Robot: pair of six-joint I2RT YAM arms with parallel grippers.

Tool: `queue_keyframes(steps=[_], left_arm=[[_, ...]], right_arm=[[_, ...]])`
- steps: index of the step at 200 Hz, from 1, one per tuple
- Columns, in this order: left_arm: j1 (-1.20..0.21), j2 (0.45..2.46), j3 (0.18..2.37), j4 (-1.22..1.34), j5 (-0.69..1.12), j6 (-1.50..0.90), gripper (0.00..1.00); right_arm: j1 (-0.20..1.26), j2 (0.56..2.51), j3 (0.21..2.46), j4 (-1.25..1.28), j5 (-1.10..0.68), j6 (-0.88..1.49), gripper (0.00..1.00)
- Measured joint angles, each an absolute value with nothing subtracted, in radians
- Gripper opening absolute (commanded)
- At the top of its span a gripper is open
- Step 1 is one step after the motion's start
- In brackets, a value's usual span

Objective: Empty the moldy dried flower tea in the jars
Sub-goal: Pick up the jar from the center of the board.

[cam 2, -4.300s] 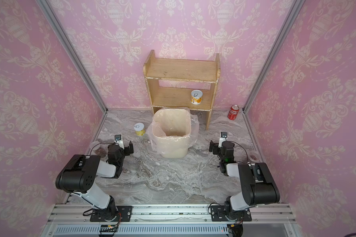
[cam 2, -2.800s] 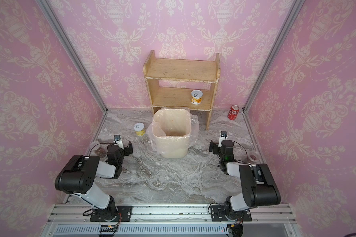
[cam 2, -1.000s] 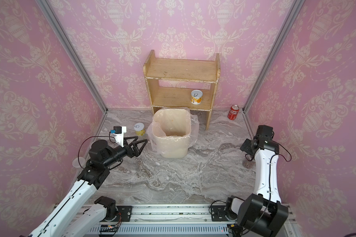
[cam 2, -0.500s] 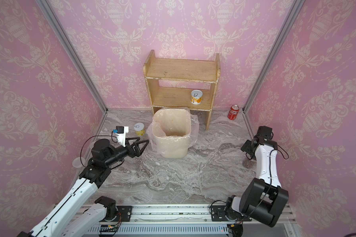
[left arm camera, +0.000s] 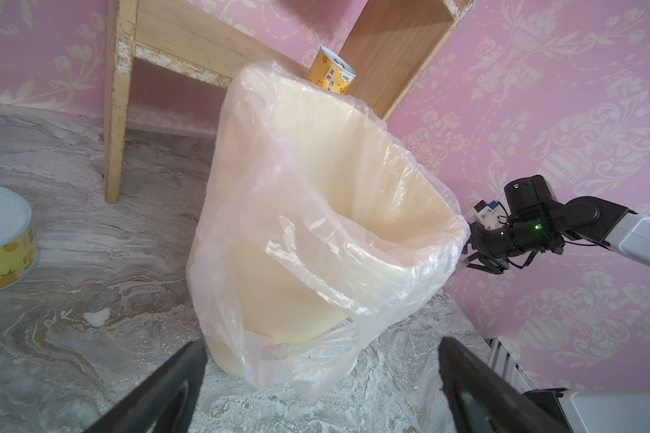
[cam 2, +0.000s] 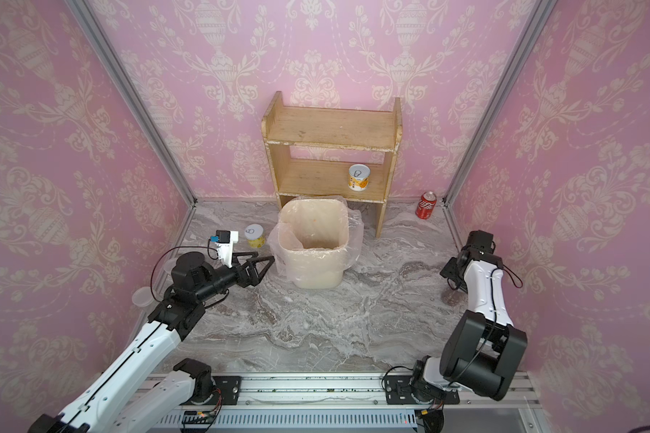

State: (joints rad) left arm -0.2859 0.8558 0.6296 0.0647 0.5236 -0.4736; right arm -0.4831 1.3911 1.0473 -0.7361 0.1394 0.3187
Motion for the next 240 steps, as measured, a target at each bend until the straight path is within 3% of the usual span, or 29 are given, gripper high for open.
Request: queue_keyframes(steps=[123, 164, 240], left_arm=[[-0.286, 0.859, 0.63, 0.065, 0.53, -0.474, 0.99], [-0.286, 0.857, 0.63, 0.065, 0.529, -0.473, 0.99], [-0.313, 0.818, 0.676, 0.051, 0.553, -0.431, 0.99]], right_arm=[[-0.483, 1.393, 1.034, -0.722, 0.141, 0.323, 0.54], [-0.472, 1.311, 1.035, -0.752, 0.092, 0.334, 0.48], [-0.258, 1.103, 1.19, -0.872, -0.078, 0.342, 0.42]])
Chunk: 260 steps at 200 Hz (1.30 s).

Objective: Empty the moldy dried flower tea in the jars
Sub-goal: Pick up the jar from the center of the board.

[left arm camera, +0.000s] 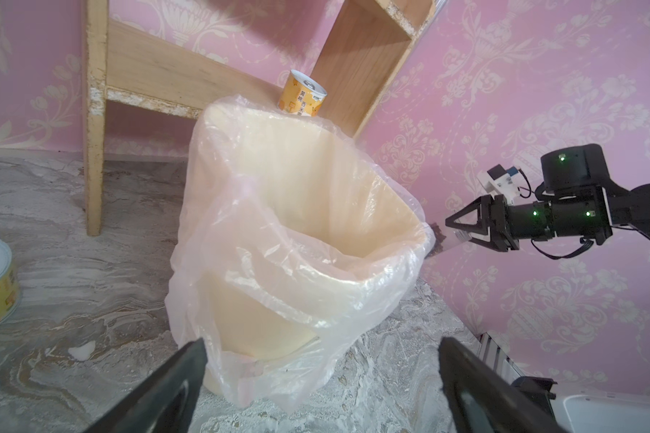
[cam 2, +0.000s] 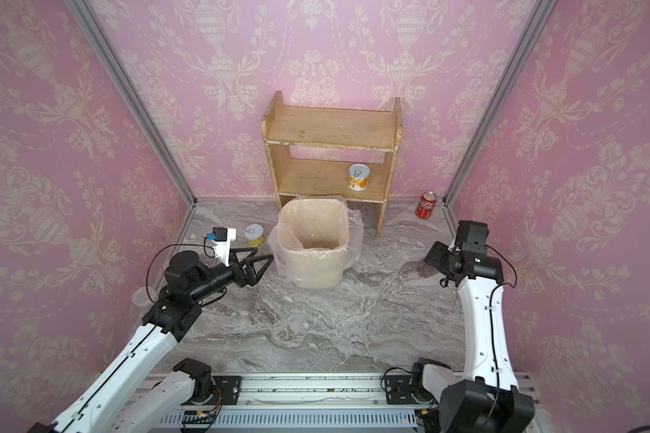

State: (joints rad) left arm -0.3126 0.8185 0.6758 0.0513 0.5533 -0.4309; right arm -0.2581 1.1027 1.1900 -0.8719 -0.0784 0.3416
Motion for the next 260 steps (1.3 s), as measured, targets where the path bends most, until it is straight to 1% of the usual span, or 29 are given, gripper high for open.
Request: queue_keyframes(steps=[36, 77, 135, 167, 197, 230, 260], left_arm=[[-0.447, 0.834, 0.695, 0.015, 0.537, -0.356, 0.99], [-0.597, 0.912, 0.696, 0.006, 0.508, -0.27, 0.99], [-0.776, 1.009, 0.696, 0.048, 0.445, -0.129, 0.99], [-0.816, 1.042, 0.678, 0.119, 0.43, -0.08, 0.99], [-0.838, 1.047, 0.6, 0.213, 0.427, -0.044, 0.99], [-0.842, 1.06, 0.52, 0.32, 0.427, -0.021, 0.99], [-0.845, 1.063, 0.467, 0.399, 0.447, 0.023, 0.99]], right_arm=[[-0.152, 1.057, 1.274, -0.928, -0.183, 0.339, 0.42], [-0.021, 1.031, 1.28, -1.008, -0.282, 0.314, 0.41], [0.158, 0.999, 1.176, -1.053, -0.397, 0.263, 0.4], [0.296, 0.998, 1.13, -1.05, -0.431, 0.263, 0.4], [0.405, 1.01, 1.131, -0.991, -0.446, 0.282, 0.39], [0.502, 1.101, 1.166, -0.941, -0.45, 0.292, 0.39], [0.554, 1.177, 1.223, -0.898, -0.456, 0.293, 0.37]])
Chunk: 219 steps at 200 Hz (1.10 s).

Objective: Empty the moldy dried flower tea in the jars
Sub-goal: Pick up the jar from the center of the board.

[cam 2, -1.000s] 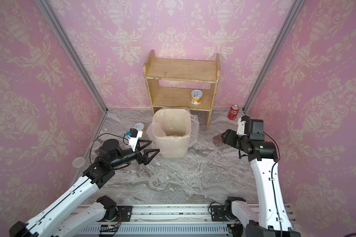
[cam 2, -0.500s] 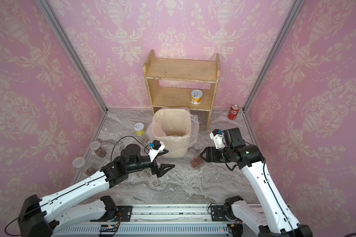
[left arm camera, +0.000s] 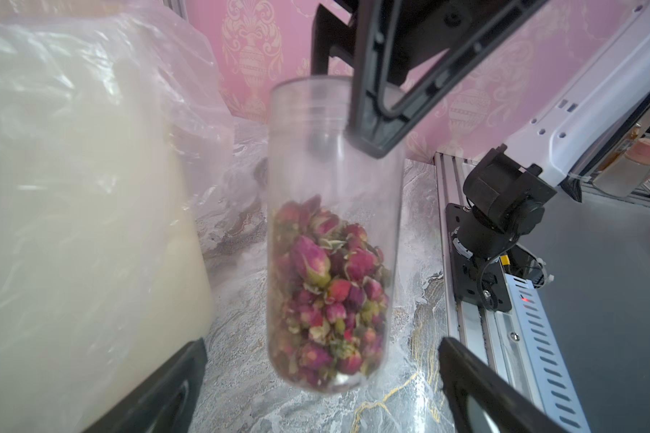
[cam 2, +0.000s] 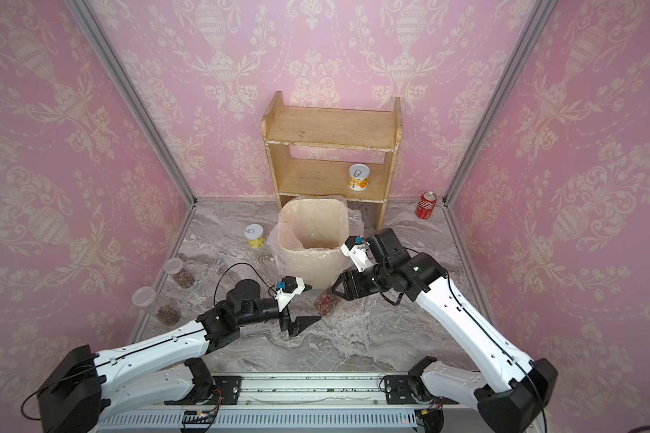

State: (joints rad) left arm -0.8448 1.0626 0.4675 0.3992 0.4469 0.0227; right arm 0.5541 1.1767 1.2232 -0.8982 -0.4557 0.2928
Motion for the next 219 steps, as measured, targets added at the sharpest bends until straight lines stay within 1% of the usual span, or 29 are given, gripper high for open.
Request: queue_keyframes(steps=[38, 66, 88, 118, 140, 165, 207, 219], left_arm=[[-0.849, 1.082, 0.451, 0.459, 0.447, 0.07, 0.98], [-0.849, 1.09, 0.435, 0.48, 0.438, 0.101, 0.91], [-0.849, 1.103, 0.434, 0.486, 0.426, 0.119, 0.9], [-0.849, 1.119, 0.434, 0.504, 0.415, 0.127, 0.86], [-0.849, 1.122, 0.433, 0.519, 0.411, 0.134, 0.79], [-0.848, 1.122, 0.433, 0.53, 0.397, 0.137, 0.68], [-0.847, 1.129, 0.432, 0.531, 0.377, 0.133, 0.61], [-0.847, 1.129, 0.432, 0.531, 0.375, 0.133, 0.59]], right_arm=[[0.602, 1.232, 1.268, -0.861, -0.476, 0.292, 0.36], [0.62, 1.265, 1.29, -0.849, -0.485, 0.292, 0.36], [0.624, 1.272, 1.291, -0.85, -0.485, 0.292, 0.36], [0.636, 1.279, 1.293, -0.849, -0.484, 0.292, 0.35], [0.644, 1.285, 1.293, -0.848, -0.485, 0.292, 0.35], [0.649, 1.289, 1.293, -0.847, -0.483, 0.29, 0.35], [0.649, 1.289, 1.293, -0.854, -0.477, 0.288, 0.35], [0.651, 1.289, 1.293, -0.854, -0.476, 0.288, 0.4]])
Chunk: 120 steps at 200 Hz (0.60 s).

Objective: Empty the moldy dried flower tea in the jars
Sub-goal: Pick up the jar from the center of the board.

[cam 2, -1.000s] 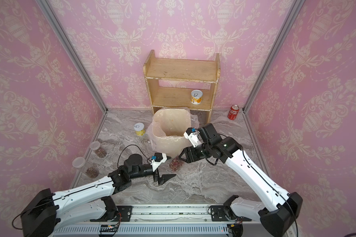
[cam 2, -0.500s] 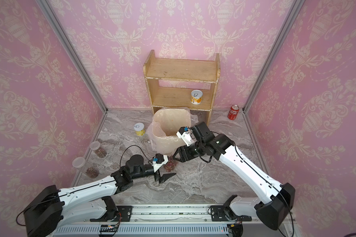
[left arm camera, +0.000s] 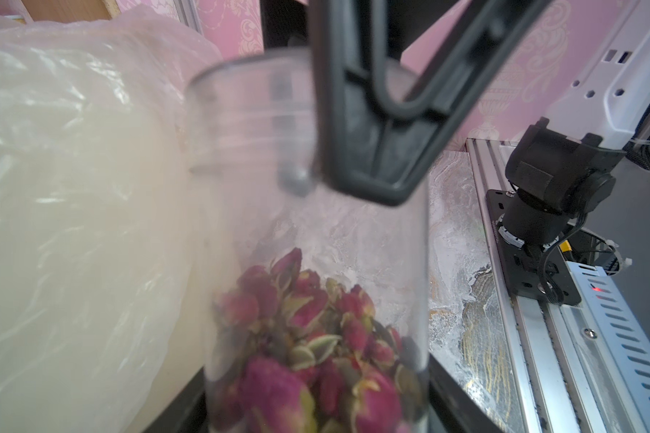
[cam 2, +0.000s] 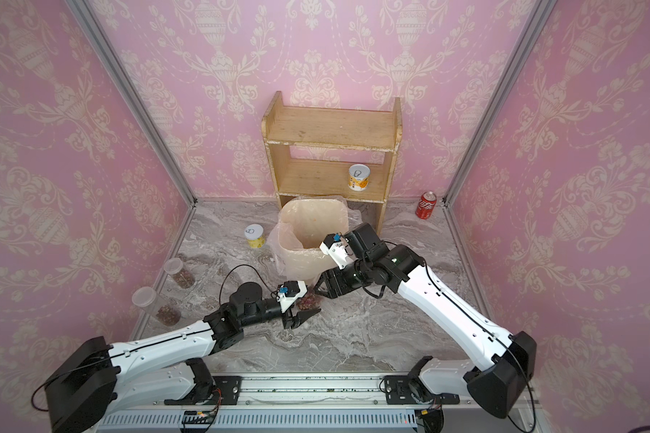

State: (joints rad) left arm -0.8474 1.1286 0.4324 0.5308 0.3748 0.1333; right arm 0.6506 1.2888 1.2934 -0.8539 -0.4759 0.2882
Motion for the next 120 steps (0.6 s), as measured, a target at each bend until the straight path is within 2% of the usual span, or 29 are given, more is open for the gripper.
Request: queue_keyframes(steps=[42, 67, 120], left_arm=[[-0.848, 1.129, 0.433, 0.531, 0.371, 0.135, 0.51], [-0.85, 1.129, 0.432, 0.53, 0.371, 0.149, 0.44], [-0.854, 1.125, 0.416, 0.529, 0.327, 0.193, 0.38]], right_arm=[[0.651, 1.29, 1.297, -0.857, -0.472, 0.288, 0.8], [0.651, 1.29, 1.322, -0.854, -0.456, 0.289, 0.88], [0.649, 1.289, 1.349, -0.877, -0.429, 0.292, 0.89]])
